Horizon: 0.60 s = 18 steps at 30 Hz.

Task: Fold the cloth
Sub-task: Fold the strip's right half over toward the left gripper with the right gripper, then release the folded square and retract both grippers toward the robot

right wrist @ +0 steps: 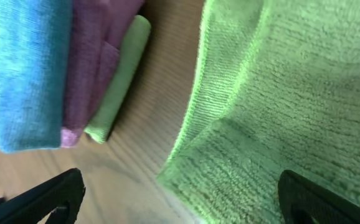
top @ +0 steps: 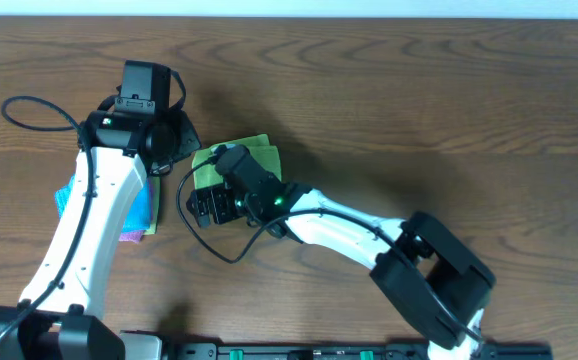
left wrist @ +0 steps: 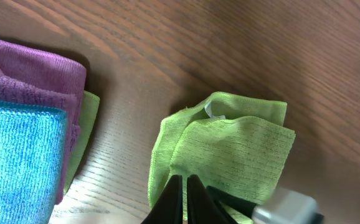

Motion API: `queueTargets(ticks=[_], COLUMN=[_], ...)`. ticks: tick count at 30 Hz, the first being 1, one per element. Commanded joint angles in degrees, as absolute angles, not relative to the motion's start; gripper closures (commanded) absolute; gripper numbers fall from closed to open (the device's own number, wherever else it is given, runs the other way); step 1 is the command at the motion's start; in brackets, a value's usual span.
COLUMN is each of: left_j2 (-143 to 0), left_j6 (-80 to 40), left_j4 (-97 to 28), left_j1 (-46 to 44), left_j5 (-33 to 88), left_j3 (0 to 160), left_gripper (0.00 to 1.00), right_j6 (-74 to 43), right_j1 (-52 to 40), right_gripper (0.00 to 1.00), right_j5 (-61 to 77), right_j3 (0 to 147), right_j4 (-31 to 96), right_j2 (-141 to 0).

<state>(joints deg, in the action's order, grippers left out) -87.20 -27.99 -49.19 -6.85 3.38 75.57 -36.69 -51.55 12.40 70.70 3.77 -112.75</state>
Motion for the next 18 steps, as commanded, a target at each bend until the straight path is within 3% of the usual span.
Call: queueTargets(ticks=[1, 5, 14, 18], left_j2=[-85.73, -83.94, -77.23, -74.35], left_j6=[-26.74, -26.74, -26.85, -27.46], left_j4=[-49.74, -49.98, -51.44, -52.90], left_j1=[-6.66, -6.66, -6.66, -6.66], left_j5=[2.37, 2.04, -0.23, -0.23], left_j3=[77.01, 77.01, 77.01, 77.01], left_gripper=[0.94, 0.89, 0.34, 0.22], right_j6=[-35.42, -31.81, -18.92, -17.30], right_j1=[-50.28, -48.69, -40.71, -35.31], right_gripper=[0.01, 0.01, 0.01, 0.01], right_j5=[13.50, 12.49, 1.04, -3.70], right_j3=[72.05, 72.05, 72.05, 71.81], right_j4=[4.16, 8.19, 29.06, 40.84], right_j2=[-107.33, -102.19, -85.32, -75.57])
